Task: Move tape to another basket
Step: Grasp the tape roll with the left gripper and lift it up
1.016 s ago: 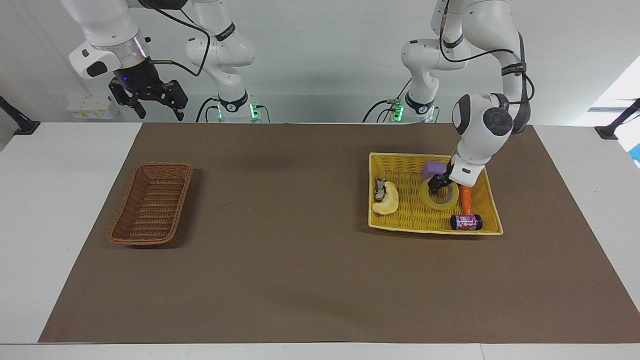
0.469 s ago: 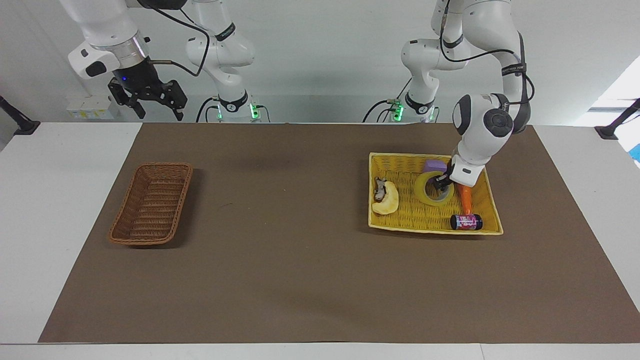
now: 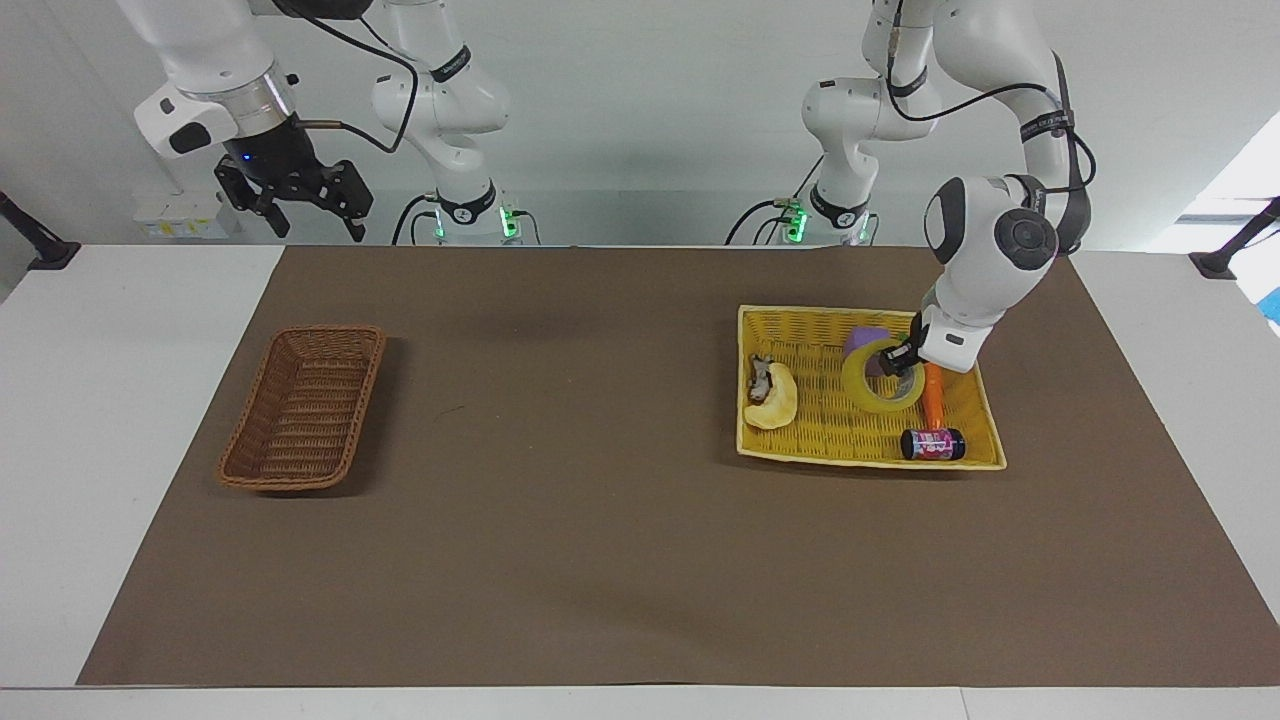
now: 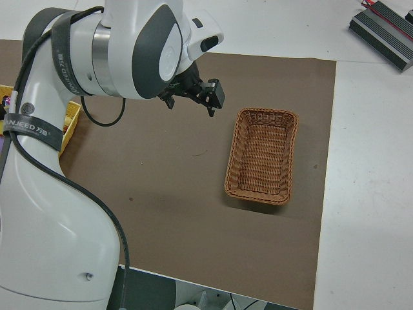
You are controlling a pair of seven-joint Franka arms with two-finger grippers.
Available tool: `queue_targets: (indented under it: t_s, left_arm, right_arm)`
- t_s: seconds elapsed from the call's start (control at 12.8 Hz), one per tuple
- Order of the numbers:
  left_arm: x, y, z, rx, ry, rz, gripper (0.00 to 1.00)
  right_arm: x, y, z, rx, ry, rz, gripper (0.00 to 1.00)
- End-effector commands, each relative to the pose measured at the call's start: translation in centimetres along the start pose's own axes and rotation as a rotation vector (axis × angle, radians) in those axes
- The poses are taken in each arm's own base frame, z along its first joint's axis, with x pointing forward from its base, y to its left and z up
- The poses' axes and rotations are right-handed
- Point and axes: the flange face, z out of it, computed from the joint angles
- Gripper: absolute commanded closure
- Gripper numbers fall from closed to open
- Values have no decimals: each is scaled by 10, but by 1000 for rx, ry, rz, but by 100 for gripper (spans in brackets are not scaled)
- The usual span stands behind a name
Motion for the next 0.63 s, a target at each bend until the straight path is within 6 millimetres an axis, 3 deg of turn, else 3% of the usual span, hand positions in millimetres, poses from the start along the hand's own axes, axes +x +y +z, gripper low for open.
queue_targets:
  t_s: [0.0,0.39,0.55]
  left_arm:
    - [13,-4,-36,3,10,-4,100]
    - [21,4,-109,-59,53,4,100]
    - [18,4,-145,-69,68,103,100]
  right_arm:
    - [-3,0,1,29,20,5,0]
    - [-2,-19,13,139,-1,-4,0]
    - [0,-30,17,184,3,-14,0]
